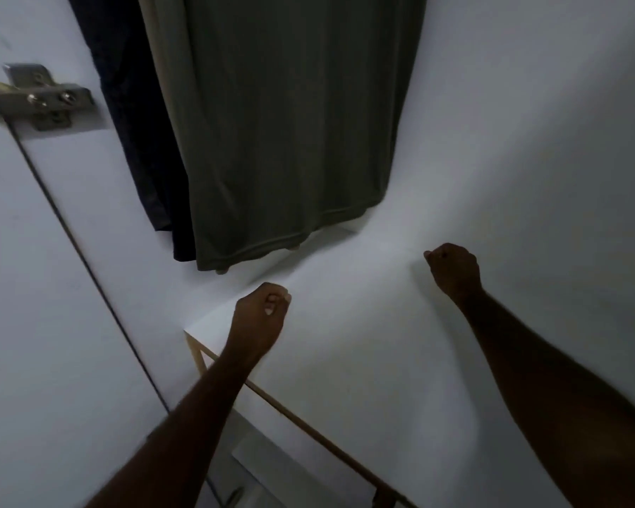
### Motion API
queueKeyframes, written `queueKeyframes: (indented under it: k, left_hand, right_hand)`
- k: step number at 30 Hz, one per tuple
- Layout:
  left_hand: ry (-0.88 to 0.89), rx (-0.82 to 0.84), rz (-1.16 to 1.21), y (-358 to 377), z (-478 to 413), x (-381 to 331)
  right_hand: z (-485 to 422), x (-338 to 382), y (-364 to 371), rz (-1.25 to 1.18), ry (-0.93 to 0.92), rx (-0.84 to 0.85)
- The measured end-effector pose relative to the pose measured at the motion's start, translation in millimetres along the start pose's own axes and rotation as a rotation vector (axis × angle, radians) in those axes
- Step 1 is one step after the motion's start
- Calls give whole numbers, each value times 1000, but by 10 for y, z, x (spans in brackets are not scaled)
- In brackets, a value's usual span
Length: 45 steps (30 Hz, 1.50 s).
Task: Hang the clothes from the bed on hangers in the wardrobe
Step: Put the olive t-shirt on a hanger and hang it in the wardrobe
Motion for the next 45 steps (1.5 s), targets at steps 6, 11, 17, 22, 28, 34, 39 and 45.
queueKeyframes:
  k: [6,11,17,22,28,34,39,45]
  left_hand:
    - [337,363,-331,534,199,-126]
    - [436,572,-591,854,713,-107]
    - [612,755,-495,967,1496,-428]
    - [832,789,-342,886,2285,-711]
    - [1082,907,-281,556,3628,-611]
    - [1159,1129,-380,72,4945,16]
    - [1330,1244,-406,-372,5798,231]
    - [1620,1352,-289,-939,6863,196]
  right_hand:
    - [1206,38,-285,471,48,129]
    - [2350,-13,-403,615,235,245]
    - [3591,30,-678,695,331,198]
    - [4585,120,-842,728,383,95]
    - [6215,77,-791,688,615,85]
    - [7938,147,-542,643,831,156]
    - [9231,521,-319,549,1023,93]
    - [10575,1255,-67,485,1303,-45]
Point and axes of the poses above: each hand's wrist, its own z-axis away from the middle knuckle, its own y-axis out of the palm, x = y × z, the point moved 8 cm from there along -z, towards the middle knuckle, and after that the axes turned 3 degrees about z, right-handed, at the moved point
